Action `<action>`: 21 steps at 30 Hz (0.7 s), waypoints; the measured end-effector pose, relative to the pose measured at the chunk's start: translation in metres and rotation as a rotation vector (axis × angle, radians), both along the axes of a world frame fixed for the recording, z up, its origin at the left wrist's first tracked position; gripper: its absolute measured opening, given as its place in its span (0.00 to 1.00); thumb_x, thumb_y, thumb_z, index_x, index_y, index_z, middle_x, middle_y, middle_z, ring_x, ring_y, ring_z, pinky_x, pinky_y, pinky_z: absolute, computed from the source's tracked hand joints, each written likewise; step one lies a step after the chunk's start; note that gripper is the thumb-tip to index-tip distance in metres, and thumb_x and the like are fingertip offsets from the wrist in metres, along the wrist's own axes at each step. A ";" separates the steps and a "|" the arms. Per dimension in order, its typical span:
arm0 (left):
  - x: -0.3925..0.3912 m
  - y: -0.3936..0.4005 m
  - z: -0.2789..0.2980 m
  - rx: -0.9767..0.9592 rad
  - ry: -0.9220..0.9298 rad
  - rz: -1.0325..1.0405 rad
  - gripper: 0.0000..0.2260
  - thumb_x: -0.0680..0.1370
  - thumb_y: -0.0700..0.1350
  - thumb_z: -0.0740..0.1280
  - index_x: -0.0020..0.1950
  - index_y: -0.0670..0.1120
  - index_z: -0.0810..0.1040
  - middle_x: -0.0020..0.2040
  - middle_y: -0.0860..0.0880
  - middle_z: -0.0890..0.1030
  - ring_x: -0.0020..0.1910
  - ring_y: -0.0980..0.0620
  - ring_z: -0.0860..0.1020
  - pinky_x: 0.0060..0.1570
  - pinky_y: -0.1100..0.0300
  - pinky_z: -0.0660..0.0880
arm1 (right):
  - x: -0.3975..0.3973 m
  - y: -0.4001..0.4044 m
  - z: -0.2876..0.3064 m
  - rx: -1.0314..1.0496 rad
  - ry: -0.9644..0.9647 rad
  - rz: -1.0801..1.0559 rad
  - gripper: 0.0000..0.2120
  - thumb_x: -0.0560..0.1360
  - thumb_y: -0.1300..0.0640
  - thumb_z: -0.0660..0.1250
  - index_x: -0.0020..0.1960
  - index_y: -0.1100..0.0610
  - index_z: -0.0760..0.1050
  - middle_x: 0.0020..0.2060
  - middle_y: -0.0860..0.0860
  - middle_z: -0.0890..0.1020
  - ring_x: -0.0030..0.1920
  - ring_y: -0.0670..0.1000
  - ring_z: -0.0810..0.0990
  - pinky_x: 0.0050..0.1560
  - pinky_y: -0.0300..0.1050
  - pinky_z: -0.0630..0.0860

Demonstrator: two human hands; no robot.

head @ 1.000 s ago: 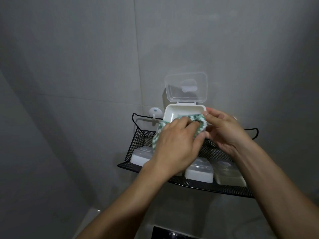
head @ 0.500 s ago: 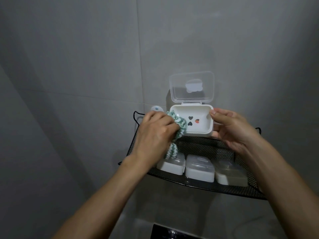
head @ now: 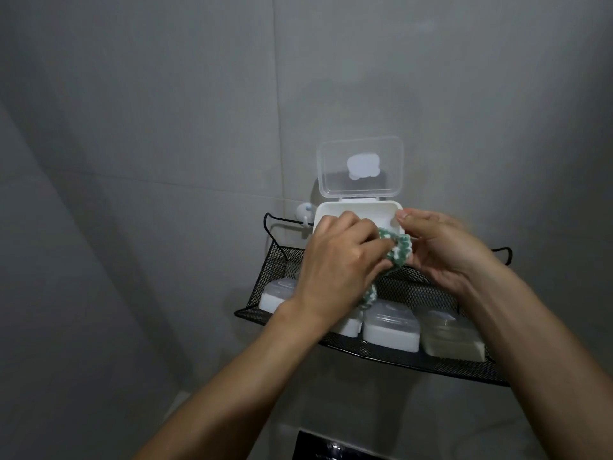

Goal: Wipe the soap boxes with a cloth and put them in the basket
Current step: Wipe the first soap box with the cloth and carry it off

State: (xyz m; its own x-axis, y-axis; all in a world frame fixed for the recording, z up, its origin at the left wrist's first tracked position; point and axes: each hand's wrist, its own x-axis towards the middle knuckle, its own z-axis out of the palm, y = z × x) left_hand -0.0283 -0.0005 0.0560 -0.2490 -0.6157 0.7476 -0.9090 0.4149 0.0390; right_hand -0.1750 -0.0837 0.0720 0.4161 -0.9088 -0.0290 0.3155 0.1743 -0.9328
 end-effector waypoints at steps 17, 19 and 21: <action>0.061 -0.010 -0.008 0.266 0.482 -0.048 0.10 0.71 0.45 0.77 0.52 0.48 0.85 0.45 0.54 0.78 0.42 0.58 0.77 0.46 0.63 0.75 | -0.020 0.002 0.002 -0.017 0.031 -0.030 0.08 0.80 0.66 0.61 0.53 0.64 0.78 0.43 0.59 0.86 0.41 0.55 0.87 0.38 0.51 0.85; 0.057 -0.011 -0.007 0.276 0.620 0.040 0.12 0.68 0.44 0.79 0.47 0.51 0.81 0.39 0.56 0.79 0.35 0.61 0.76 0.40 0.65 0.75 | -0.018 0.003 0.000 -0.049 0.039 -0.035 0.08 0.80 0.66 0.61 0.53 0.63 0.79 0.43 0.58 0.87 0.41 0.55 0.87 0.40 0.52 0.85; 0.056 -0.014 -0.004 0.303 0.671 0.122 0.12 0.67 0.44 0.80 0.43 0.50 0.78 0.35 0.55 0.78 0.32 0.60 0.74 0.36 0.65 0.73 | -0.015 0.004 -0.002 -0.073 0.055 -0.030 0.09 0.80 0.66 0.61 0.53 0.62 0.79 0.43 0.57 0.86 0.41 0.54 0.87 0.42 0.52 0.85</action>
State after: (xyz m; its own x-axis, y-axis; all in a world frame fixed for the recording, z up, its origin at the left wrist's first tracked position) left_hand 0.0273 -0.0146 0.0517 0.2844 -0.8131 0.5079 -0.6889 0.1951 0.6981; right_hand -0.1896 -0.0794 0.0703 0.3884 -0.9214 0.0155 0.2672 0.0966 -0.9588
